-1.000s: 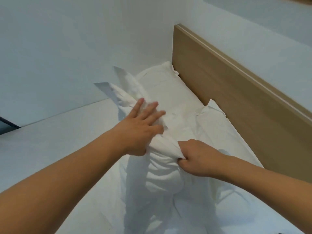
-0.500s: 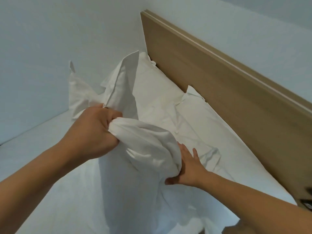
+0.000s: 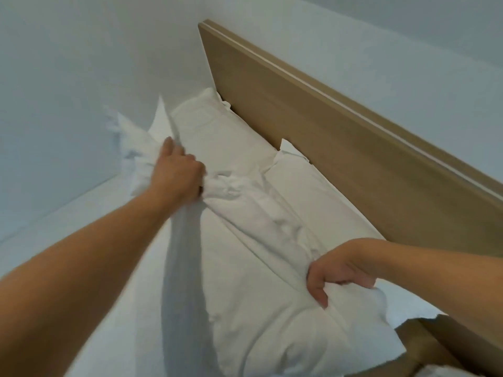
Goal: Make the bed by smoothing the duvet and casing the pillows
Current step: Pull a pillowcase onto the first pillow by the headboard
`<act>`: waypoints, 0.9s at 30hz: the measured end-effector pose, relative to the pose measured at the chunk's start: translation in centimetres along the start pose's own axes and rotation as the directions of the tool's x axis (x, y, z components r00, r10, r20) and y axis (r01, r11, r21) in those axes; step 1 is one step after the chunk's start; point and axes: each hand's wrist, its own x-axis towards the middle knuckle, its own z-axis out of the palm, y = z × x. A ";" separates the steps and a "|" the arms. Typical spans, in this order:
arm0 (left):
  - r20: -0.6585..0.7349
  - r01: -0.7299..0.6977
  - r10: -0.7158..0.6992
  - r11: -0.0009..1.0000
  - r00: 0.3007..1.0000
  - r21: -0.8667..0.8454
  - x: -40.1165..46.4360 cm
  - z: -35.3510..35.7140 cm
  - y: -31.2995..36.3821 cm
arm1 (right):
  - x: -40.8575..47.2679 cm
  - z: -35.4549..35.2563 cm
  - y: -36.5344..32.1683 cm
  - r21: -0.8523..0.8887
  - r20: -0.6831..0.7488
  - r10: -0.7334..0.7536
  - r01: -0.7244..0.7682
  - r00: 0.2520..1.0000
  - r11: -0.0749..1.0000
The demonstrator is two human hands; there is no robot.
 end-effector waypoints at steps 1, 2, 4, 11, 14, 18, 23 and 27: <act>0.013 -0.023 0.024 1.000 1.000 -0.019 1.1 0.5 2.7 | 0.2 0.1 0.6 -0.012 0.001 0.038 -0.038 0.999 0.999; 0.026 -0.037 0.038 0.999 0.999 -0.039 2.0 1.4 5.3 | 0.6 0.0 1.3 -0.010 0.009 0.070 -0.070 0.998 0.998; 0.069 -0.024 0.032 0.994 0.997 -0.110 3.3 4.3 10.5 | 2.1 -0.9 3.0 0.034 0.051 0.114 -0.116 0.992 0.993; 0.418 0.337 0.038 0.527 0.908 -0.780 4.3 12.6 24.6 | 7.5 -6.1 10.5 0.366 -0.127 0.067 -0.016 0.990 0.930; 0.313 0.286 -0.007 0.424 0.950 -0.860 2.7 14.0 24.6 | 9.5 -7.4 10.6 0.337 -0.454 0.104 0.062 0.885 0.939; 0.372 0.355 -0.065 0.487 0.926 -0.798 -1.5 15.8 19.8 | 12.2 -6.6 5.7 0.226 -0.804 0.025 0.267 0.594 0.937; 0.528 0.525 -0.184 0.581 0.829 -0.622 -10.3 19.3 11.4 | 13.7 -0.5 -3.7 -0.542 -0.795 -0.494 -0.045 0.352 0.839; 0.601 0.600 -0.228 0.589 0.767 -0.542 -18.1 23.4 5.3 | 17.0 7.5 -11.1 -0.744 -0.621 -0.669 -0.038 0.409 0.667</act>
